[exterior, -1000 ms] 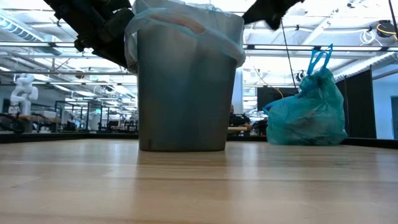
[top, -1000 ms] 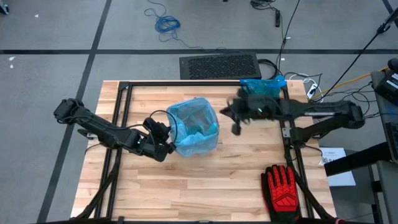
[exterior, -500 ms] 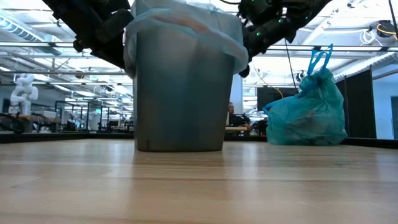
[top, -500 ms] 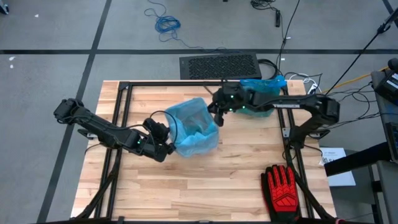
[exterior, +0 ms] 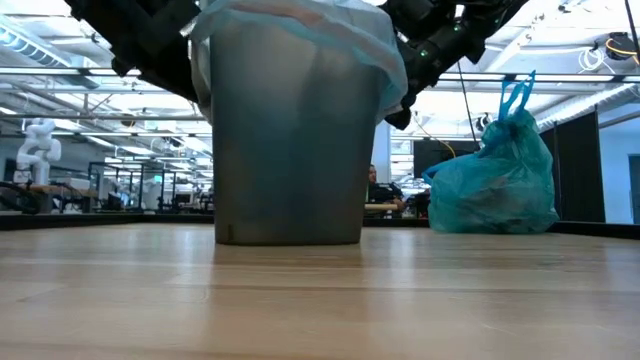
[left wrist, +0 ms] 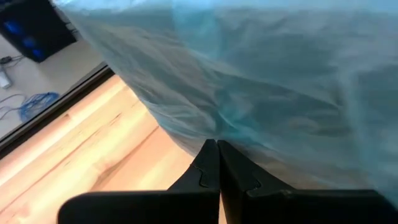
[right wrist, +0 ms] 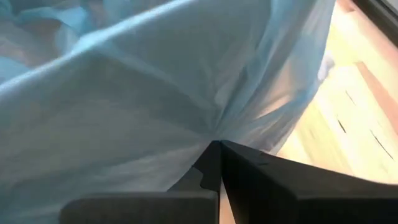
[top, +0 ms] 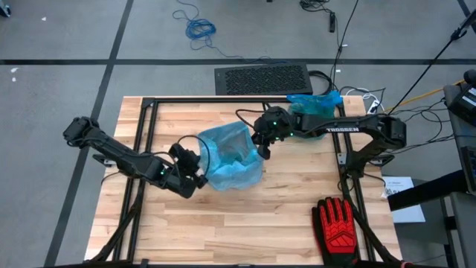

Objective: Place trash/remove bag and relplace
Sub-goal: Insert the blue trash bag into the black trash bin

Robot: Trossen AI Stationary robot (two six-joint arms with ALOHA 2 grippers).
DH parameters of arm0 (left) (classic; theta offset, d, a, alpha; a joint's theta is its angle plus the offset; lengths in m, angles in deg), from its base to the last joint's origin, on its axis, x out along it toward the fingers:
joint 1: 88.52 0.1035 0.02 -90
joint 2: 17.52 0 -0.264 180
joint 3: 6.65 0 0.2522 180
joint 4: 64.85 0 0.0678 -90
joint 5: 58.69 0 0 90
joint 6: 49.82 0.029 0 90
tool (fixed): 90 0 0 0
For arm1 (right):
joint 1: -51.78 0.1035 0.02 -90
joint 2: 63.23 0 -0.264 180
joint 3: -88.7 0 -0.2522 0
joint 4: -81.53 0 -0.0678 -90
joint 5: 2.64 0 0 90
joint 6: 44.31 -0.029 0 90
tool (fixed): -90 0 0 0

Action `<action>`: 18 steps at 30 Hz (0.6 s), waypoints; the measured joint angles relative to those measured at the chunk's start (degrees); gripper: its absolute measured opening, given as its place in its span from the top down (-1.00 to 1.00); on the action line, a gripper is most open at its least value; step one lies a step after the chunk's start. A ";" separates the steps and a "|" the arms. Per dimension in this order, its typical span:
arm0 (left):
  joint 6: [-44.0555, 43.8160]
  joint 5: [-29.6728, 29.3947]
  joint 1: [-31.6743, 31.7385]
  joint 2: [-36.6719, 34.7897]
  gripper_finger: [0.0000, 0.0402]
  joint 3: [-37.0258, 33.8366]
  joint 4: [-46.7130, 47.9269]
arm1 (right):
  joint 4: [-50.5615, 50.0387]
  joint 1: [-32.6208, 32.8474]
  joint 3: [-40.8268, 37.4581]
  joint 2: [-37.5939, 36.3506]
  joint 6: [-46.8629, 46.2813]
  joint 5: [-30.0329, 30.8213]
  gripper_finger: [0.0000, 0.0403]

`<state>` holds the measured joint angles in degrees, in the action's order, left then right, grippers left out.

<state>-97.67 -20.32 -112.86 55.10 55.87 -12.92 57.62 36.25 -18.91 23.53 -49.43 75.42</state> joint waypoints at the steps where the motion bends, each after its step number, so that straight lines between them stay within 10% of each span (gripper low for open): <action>1: 0.02 0.04 -0.59 -0.29 1.00 0.00 0.15 | -0.66 0.00 0.00 -0.41 0.22 0.12 1.00; 12: -3.46 8.10 -7.92 -2.74 1.00 0.04 5.46 | -6.12 -0.07 0.00 -4.62 2.25 3.10 1.00; 18: -18.16 -5.69 -10.66 -4.95 1.00 0.04 15.55 | -5.54 -0.12 0.00 -5.51 3.40 3.02 1.00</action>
<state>-115.83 -26.01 -123.52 50.15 55.90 2.63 52.08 36.13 -18.91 18.02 -46.03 78.44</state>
